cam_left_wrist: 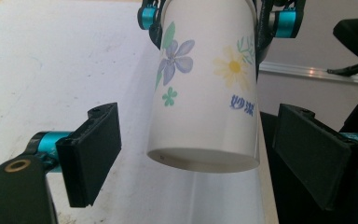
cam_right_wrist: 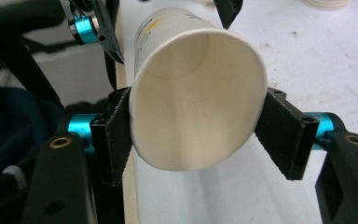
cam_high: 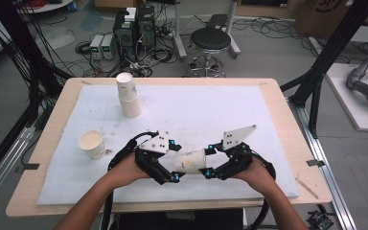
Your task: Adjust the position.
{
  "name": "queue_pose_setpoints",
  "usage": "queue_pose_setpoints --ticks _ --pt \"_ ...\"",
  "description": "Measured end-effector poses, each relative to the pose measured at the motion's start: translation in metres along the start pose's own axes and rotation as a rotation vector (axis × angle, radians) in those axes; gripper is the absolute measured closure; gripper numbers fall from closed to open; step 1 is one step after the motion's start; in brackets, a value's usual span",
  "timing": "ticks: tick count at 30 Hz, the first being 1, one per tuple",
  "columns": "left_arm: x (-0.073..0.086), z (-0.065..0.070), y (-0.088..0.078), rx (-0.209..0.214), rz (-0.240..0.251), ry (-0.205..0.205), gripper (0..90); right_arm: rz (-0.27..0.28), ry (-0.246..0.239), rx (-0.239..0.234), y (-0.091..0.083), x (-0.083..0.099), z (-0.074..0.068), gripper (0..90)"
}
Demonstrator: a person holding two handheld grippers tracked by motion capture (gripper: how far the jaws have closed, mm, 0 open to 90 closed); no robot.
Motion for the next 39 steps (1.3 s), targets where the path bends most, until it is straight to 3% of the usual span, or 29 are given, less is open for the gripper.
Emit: queue_pose_setpoints --ticks 7,16,33,39 --pt "0.004 0.000 0.007 0.002 -0.090 0.028 16.7 -0.093 -0.028 0.028 0.005 -0.003 0.002 32.6" --pt "0.009 0.001 0.017 0.026 -0.160 0.042 17.5 -0.170 -0.053 0.039 0.011 -0.006 0.002 32.5" --pt "0.009 0.002 0.028 0.044 -0.233 0.051 21.1 -0.346 -0.150 0.088 0.019 -0.012 0.002 32.7" --pt "0.011 0.002 0.032 0.056 -0.253 0.051 25.1 -0.377 -0.167 0.076 0.023 -0.012 0.000 32.7"
Point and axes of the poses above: each handheld gripper's, and its own axes: y roughly forward along the jaws, x roughly out of its underside, z roughly to its right, the point moved 8 cm from there along y, roughly forward along the jaws, and after that the axes turned 2 degrees about y, right-handed, at the moved point
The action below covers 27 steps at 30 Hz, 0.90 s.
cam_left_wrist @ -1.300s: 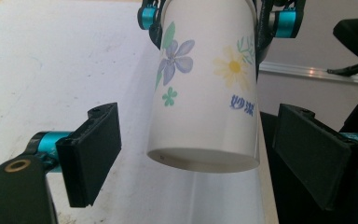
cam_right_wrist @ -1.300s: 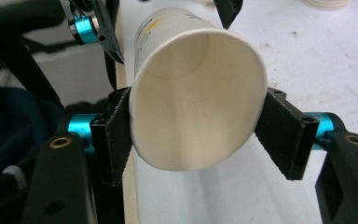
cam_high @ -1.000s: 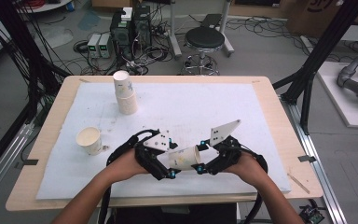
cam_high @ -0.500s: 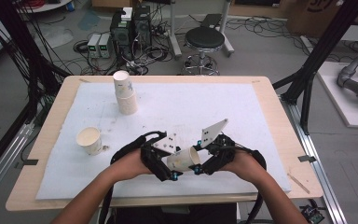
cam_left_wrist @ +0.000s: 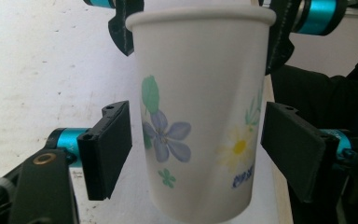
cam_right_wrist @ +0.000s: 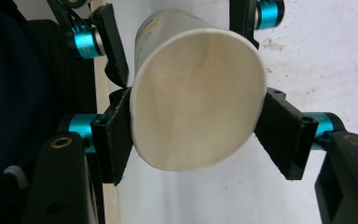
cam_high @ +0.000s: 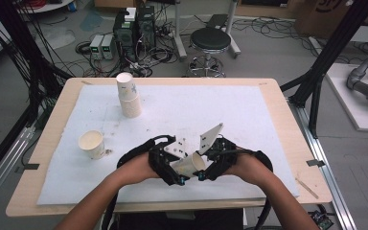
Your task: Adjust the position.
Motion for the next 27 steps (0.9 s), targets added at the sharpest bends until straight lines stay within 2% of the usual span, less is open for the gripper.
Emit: queue_pose_setpoints --ticks 5,12,17,18,21,25,27 --pt "-0.001 0.002 0.002 0.023 0.003 0.004 32.6 -0.026 -0.007 -0.002 0.003 0.001 -0.002 32.7" --pt "-0.001 0.004 0.006 0.038 0.000 -0.002 35.8 -0.038 -0.018 -0.009 0.005 0.001 -0.004 33.8" --pt "-0.002 0.004 0.006 0.036 0.043 -0.021 36.9 -0.028 -0.019 -0.008 0.003 0.002 -0.004 32.6" --pt "-0.001 0.004 0.005 0.037 0.056 -0.028 36.3 -0.011 -0.020 -0.010 0.002 0.001 -0.004 30.9" --pt "0.001 0.004 0.006 0.032 0.075 -0.043 35.6 0.054 0.022 -0.011 -0.003 -0.001 -0.003 23.7" --pt "0.005 0.002 0.006 0.021 0.104 -0.060 34.5 0.155 0.068 -0.020 -0.014 -0.001 -0.001 22.0" --pt "0.007 0.001 0.006 0.009 0.127 -0.076 34.2 0.206 0.094 -0.010 -0.021 0.001 0.001 22.0"
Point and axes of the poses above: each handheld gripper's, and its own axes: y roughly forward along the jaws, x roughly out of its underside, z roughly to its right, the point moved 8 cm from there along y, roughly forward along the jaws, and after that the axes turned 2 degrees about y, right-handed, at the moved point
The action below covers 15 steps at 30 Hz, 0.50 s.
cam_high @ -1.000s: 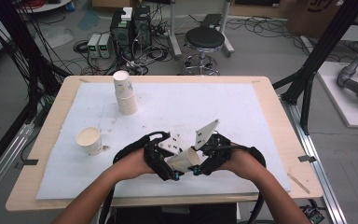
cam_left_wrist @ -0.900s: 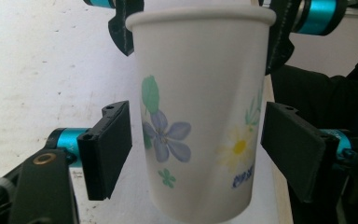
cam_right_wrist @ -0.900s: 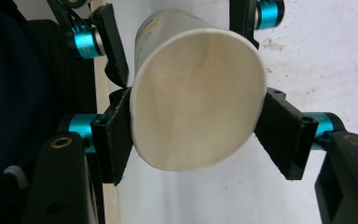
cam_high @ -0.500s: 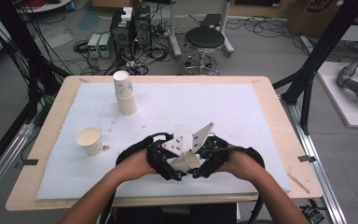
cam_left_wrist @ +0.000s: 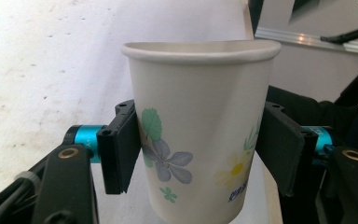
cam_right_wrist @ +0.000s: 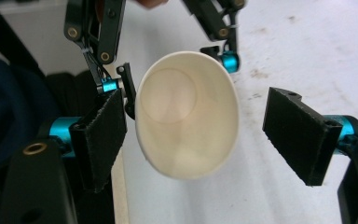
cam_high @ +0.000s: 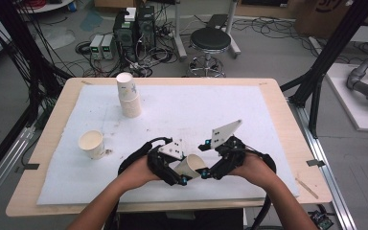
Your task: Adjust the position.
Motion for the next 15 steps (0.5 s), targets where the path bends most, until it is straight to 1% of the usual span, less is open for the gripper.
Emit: queue_pose_setpoints --ticks 2,3,4,5,7,9,12,15 --pt "0.001 -0.001 -0.001 -0.009 0.020 -0.016 34.2 0.036 0.017 0.023 -0.006 0.003 0.003 22.0" --pt "0.003 -0.002 -0.001 -0.017 0.032 -0.024 34.1 0.048 0.032 0.031 -0.008 0.005 0.005 22.0" --pt "0.004 -0.003 -0.002 -0.019 0.037 -0.026 34.1 0.074 0.056 0.037 -0.011 0.007 0.006 22.0" --pt "0.004 -0.004 -0.003 -0.023 0.048 -0.032 34.1 0.092 0.061 0.046 -0.013 0.009 0.008 22.0" --pt "0.007 -0.005 -0.004 -0.038 0.065 -0.041 34.0 0.136 0.096 0.066 -0.020 0.014 0.011 22.0" --pt "0.009 -0.007 -0.005 -0.052 0.073 -0.051 34.0 0.173 0.115 0.092 -0.025 0.018 0.014 22.0" --pt "0.010 -0.010 -0.007 -0.073 0.099 -0.064 33.7 0.231 0.142 0.130 -0.032 0.026 0.018 21.9" --pt "0.010 -0.014 -0.011 -0.105 0.132 -0.076 33.5 0.261 0.165 0.163 -0.037 0.034 0.021 21.8"
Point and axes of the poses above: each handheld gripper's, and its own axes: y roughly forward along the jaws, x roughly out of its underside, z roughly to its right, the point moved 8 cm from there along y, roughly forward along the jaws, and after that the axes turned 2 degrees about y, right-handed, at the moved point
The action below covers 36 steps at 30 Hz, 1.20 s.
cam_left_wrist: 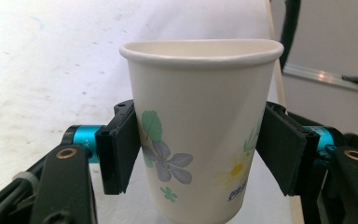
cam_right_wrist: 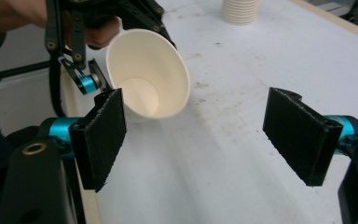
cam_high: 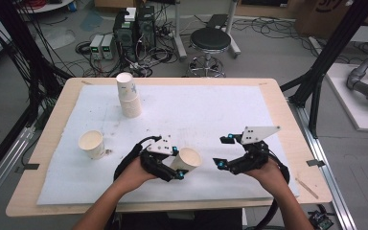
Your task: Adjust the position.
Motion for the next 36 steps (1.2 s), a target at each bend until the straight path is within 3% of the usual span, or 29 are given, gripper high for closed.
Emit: queue_pose_setpoints --ticks 12,21,29,36 --pt "0.001 -0.022 -0.010 -0.148 0.132 -0.055 32.5 0.054 0.077 0.113 -0.011 0.030 0.018 21.6" --pt "-0.016 -0.033 -0.027 -0.236 0.333 -0.058 32.5 0.094 0.086 0.175 -0.025 0.031 0.025 21.6" --pt "-0.016 -0.037 -0.034 -0.289 0.390 -0.054 32.5 0.106 0.093 0.188 -0.027 0.031 0.028 21.6" --pt "-0.018 -0.044 -0.039 -0.320 0.432 -0.076 31.9 0.104 0.090 0.187 -0.026 0.031 0.027 21.6"
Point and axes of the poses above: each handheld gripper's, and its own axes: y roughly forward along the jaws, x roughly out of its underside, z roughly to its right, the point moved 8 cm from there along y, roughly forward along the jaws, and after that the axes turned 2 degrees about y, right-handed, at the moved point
